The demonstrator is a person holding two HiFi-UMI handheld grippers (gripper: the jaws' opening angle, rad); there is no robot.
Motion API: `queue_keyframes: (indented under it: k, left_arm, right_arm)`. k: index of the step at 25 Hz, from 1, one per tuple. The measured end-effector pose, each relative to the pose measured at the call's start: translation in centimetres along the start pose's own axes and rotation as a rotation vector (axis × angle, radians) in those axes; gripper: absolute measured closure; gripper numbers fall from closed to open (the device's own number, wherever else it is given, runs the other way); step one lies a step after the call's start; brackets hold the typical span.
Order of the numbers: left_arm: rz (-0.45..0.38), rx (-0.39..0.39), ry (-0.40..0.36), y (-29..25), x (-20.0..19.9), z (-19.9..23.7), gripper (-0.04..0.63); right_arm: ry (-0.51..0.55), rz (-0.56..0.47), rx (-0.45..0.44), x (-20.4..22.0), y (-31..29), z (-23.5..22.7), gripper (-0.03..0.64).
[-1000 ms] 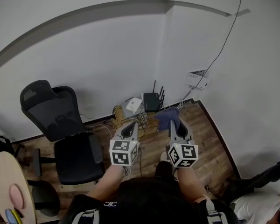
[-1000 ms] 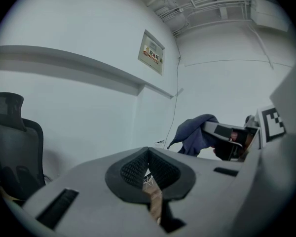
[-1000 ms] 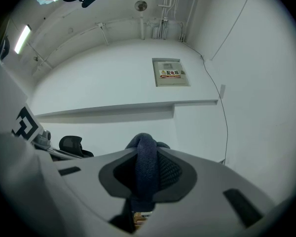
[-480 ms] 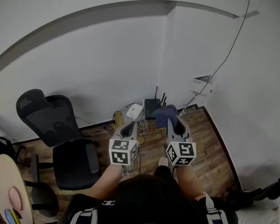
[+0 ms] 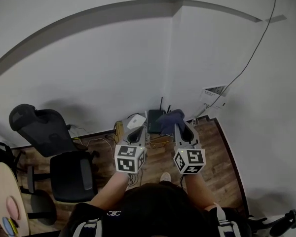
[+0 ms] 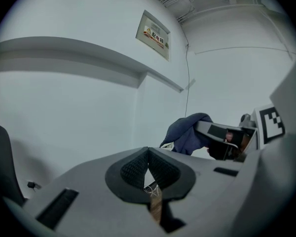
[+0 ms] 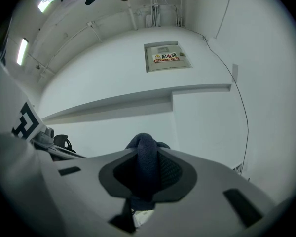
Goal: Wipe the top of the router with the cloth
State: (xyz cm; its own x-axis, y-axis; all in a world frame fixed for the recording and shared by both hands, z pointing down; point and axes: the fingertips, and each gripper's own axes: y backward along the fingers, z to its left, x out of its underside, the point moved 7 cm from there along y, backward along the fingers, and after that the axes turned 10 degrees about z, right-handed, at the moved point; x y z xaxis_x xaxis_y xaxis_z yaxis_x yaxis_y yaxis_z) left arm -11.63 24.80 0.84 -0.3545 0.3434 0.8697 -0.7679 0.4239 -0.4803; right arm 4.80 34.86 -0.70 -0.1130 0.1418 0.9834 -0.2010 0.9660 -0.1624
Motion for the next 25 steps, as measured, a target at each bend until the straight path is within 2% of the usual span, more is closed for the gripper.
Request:
queue_keyframes:
  k: [12, 20, 25]
  left_arm:
    - [0.044, -0.08, 0.049, -9.3, -4.4, -2.2, 0.594]
    - [0.057, -0.12, 0.082, -11.9, -5.0, -2.0, 0.594]
    - [0.075, -0.113, 0.136, -13.2, -4.5, -1.0, 0.594]
  right_arm:
    - [-0.018, 0.038, -0.118, -1.2, -7.5, -8.8, 0.574]
    - [-0.029, 0.068, -0.155, -0.7, -10.3, -11.5, 0.574]
    - [-0.009, 0.086, -0.168, -0.3, -11.0, -11.9, 0.574]
